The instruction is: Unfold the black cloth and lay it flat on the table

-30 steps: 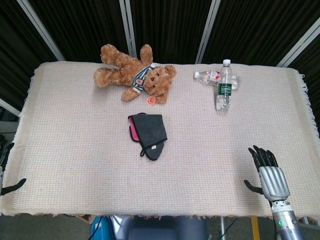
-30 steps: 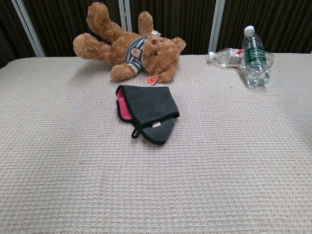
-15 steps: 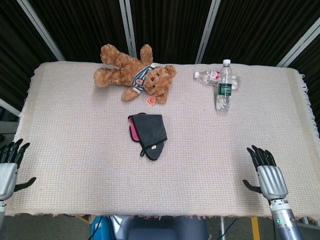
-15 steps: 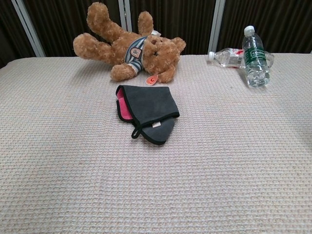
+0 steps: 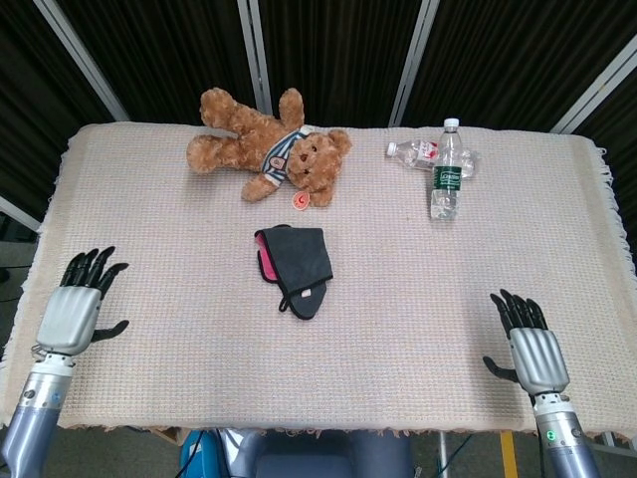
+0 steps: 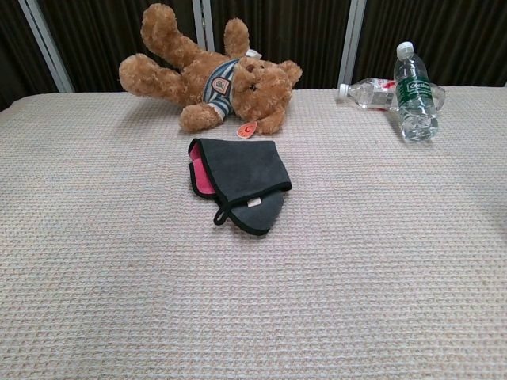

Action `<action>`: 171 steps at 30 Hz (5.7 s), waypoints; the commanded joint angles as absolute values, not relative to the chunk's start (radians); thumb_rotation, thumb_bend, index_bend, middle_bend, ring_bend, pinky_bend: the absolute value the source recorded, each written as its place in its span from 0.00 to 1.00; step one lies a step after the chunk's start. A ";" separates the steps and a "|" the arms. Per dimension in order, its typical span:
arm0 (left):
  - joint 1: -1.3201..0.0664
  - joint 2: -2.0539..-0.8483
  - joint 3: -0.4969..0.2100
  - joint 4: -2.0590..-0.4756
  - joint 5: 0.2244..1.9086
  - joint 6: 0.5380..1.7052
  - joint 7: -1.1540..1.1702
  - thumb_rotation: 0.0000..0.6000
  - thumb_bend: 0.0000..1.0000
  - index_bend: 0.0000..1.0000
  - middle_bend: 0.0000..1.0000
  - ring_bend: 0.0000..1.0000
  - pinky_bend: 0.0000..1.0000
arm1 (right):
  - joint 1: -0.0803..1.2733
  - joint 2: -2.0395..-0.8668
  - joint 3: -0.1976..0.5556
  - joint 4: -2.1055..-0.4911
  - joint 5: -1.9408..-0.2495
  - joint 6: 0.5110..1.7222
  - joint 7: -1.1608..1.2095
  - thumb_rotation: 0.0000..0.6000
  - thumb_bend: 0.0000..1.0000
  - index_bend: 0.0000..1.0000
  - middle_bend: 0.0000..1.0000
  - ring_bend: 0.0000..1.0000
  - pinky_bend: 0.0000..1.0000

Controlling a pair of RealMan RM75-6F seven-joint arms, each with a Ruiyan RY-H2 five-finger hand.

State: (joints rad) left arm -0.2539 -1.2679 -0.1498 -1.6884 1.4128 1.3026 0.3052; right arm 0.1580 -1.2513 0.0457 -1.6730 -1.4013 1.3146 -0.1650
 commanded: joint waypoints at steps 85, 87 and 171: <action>-0.691 -2.055 -0.154 -0.964 1.494 1.199 0.365 1.00 0.36 0.47 0.10 0.00 0.00 | 0.176 -1.236 0.097 -1.640 -1.313 1.287 -0.048 1.00 0.22 0.00 0.00 0.00 0.00; -0.691 -2.054 -0.155 -0.964 1.495 1.203 0.359 1.00 0.37 0.48 0.11 0.00 0.00 | 0.176 -1.236 0.096 -1.640 -1.313 1.286 -0.050 1.00 0.22 0.00 0.00 0.00 0.00; -1.422 -1.594 -0.768 -1.241 0.928 0.977 0.862 1.00 0.49 0.60 0.16 0.00 0.00 | 0.401 -1.159 0.286 -1.945 -1.020 1.067 0.002 1.00 0.22 0.00 0.00 0.00 0.00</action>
